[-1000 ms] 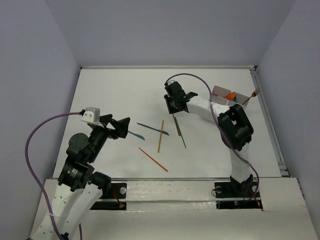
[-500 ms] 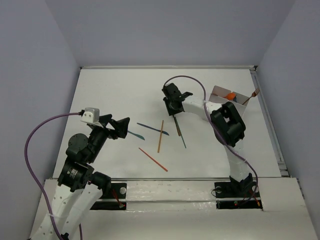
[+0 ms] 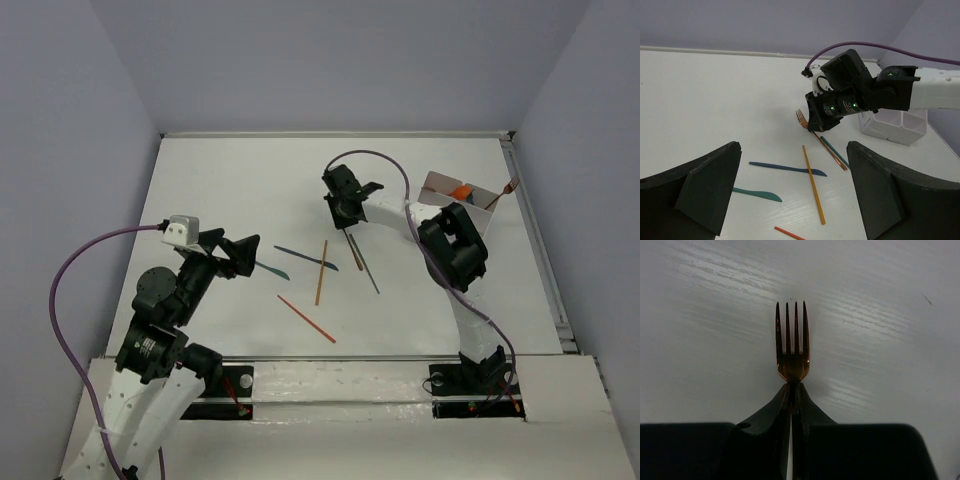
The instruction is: Sort the eating utensils into containers
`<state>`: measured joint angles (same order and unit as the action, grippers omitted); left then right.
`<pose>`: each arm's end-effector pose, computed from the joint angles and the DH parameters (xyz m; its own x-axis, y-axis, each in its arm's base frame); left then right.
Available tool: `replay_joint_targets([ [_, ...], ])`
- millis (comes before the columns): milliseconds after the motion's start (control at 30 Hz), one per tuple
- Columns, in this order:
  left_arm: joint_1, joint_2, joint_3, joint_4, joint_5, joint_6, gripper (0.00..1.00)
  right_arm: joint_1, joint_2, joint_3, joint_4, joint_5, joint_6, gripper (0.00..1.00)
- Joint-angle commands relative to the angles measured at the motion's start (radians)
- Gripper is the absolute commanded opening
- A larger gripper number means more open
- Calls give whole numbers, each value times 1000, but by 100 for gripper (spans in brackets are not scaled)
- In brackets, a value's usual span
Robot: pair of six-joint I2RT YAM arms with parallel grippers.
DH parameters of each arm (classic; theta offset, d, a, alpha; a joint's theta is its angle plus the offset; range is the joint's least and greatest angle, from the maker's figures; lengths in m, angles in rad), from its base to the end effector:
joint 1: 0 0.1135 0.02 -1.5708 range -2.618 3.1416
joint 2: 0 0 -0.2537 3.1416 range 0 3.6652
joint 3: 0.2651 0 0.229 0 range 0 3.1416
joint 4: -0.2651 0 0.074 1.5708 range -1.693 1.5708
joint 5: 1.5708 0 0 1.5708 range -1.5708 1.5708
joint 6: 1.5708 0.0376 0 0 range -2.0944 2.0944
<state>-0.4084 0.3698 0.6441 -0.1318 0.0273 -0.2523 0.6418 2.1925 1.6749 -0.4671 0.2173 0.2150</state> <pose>0.0825 -0.0368 0.3387 0.0209 -0.2809 -0.9595 0.4410 0.8639 -0.2433 0.3659 0.2633 0.1703 -0.7563 -0.3051 -0.5787 -0.3354 0.9403 -0.0575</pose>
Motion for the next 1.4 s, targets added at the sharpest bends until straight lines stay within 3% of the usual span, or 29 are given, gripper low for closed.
replay_joint_targets([
  [0, 6, -12, 40, 49, 10, 5, 99, -2, 7, 46, -19, -33, 20, 7],
  [167, 6, -12, 40, 47, 8, 5, 99, -2, -23, 26, 25, -27, 34, 7],
  [500, 6, -11, 40, 49, 11, 5, 99, -21, -382, -234, 467, 7, 86, 7],
  [667, 6, -15, 42, 49, 13, 5, 99, -123, -563, -419, 646, 154, 80, 7],
  [800, -3, -28, 42, 49, 16, 5, 99, -328, -807, -567, 763, 235, 84, 7],
  [933, -12, -42, 43, 47, 10, 8, 99, -456, -922, -658, 863, 361, 23, 7],
  [1167, -41, -57, 43, 40, -3, 11, 99, -609, -890, -661, 1028, 471, -61, 7],
  [1367, -50, -68, 45, 37, -9, 13, 99, -639, -778, -621, 1165, 491, -199, 7],
])
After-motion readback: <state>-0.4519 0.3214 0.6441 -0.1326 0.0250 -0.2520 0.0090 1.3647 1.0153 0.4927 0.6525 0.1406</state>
